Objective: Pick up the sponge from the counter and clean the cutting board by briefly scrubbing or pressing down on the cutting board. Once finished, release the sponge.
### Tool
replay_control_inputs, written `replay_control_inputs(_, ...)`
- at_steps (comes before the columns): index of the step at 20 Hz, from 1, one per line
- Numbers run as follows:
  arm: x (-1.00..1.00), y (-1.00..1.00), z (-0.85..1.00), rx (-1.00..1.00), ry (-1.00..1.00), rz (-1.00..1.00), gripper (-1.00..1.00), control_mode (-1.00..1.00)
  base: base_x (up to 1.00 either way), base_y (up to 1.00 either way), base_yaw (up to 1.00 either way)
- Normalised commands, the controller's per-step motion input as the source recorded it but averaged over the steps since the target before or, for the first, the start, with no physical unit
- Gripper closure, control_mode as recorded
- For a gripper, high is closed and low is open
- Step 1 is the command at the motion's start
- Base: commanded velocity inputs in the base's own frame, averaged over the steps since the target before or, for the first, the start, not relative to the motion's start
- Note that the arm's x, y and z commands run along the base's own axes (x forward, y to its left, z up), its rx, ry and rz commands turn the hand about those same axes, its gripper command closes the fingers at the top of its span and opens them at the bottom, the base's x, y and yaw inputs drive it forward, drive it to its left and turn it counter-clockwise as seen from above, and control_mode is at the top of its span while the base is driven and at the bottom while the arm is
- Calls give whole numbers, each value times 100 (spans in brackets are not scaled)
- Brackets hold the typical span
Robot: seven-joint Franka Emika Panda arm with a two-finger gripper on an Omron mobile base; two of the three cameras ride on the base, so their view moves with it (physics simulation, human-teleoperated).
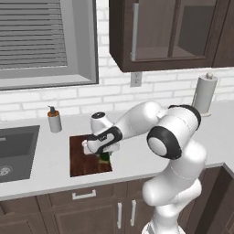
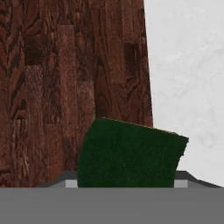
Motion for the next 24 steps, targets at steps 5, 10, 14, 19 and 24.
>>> replay_control_inputs(5, 48, 10, 0, -11, -6, -7, 100, -100, 0, 0, 0)
replay_control_inputs(10, 53, 8, 0, -10, -5, -8, 100, -100, 0, 0, 0)
replay_control_inputs(14, 55, 3, 0, -7, -4, -8, 100, -100, 0, 0, 0)
replay_control_inputs(19, 53, 0, 0, -5, -4, -9, 100, -100, 0, 0, 0)
replay_control_inputs(24, 41, 0, 0, -2, -5, -8, 100, -100, 0, 0, 0)
